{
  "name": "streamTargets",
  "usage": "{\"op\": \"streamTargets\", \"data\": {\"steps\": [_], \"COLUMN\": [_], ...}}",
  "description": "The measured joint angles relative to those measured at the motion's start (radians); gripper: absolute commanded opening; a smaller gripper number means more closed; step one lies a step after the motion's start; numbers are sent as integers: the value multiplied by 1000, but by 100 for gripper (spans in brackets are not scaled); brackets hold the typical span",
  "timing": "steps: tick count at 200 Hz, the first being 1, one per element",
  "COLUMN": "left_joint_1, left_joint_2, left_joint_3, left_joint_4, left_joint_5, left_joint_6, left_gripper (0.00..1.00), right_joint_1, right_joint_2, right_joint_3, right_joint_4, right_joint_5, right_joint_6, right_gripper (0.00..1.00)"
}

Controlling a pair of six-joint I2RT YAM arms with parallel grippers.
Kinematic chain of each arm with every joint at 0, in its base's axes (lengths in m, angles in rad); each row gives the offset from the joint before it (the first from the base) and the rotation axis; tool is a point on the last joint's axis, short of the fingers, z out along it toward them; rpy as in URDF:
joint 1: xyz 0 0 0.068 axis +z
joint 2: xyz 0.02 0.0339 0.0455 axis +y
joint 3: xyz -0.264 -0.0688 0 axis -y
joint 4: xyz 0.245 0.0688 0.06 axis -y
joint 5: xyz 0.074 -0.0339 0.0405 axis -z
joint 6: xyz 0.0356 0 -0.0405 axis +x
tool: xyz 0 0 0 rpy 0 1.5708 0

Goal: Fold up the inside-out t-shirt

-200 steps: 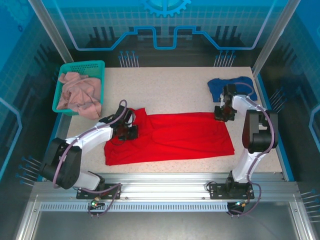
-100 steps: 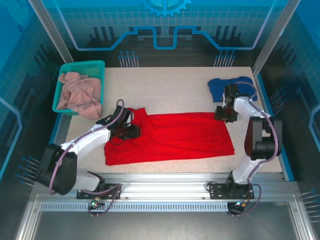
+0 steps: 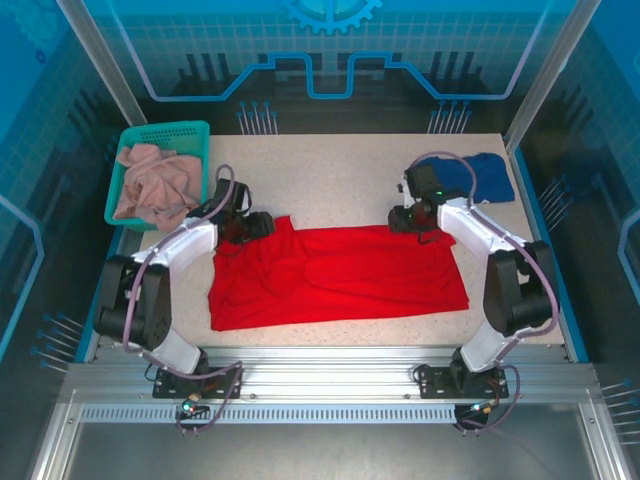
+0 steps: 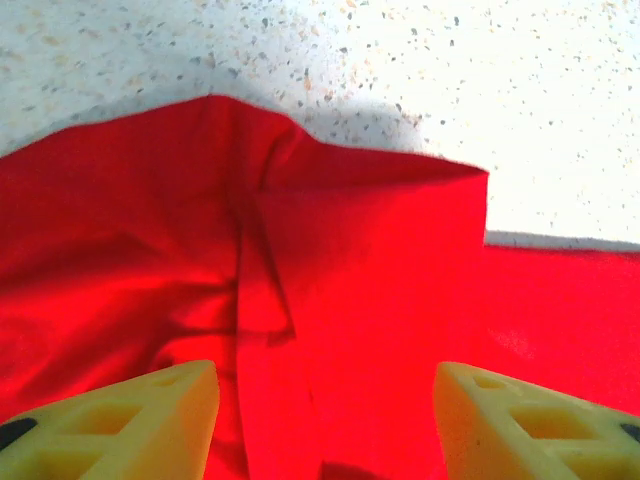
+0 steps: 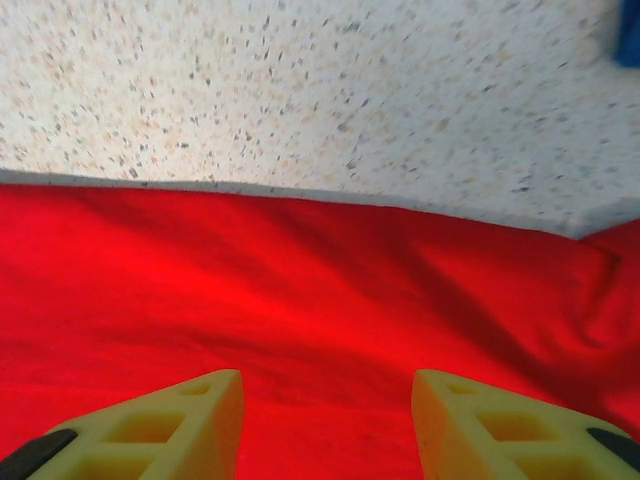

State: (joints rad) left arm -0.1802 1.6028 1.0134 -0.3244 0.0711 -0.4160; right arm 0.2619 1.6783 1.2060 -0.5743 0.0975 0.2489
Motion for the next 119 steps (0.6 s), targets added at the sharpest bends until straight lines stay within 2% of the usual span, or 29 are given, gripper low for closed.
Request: {"op": "streamTargets", "data": {"steps": [42,66,119], "left_joint_1": [37,58,62], "left_joint_2": [148,195,231], "left_joint_3": [89,113,131], "left_joint_4": [18,19,28], "left_joint_5": [39,68,116], "left_joint_6": [21,31,53], "left_gripper": [62,58,33], "right_joint_1": [14,14,15], "right_joint_2": [29,29,30], "right_joint_3": [17,27,27], "right_joint_4": [0,0,-1], "right_joint_5": [2,8,8], "right_joint_6": [-4,-7,-7], "right_gripper": [48,48,48]}}
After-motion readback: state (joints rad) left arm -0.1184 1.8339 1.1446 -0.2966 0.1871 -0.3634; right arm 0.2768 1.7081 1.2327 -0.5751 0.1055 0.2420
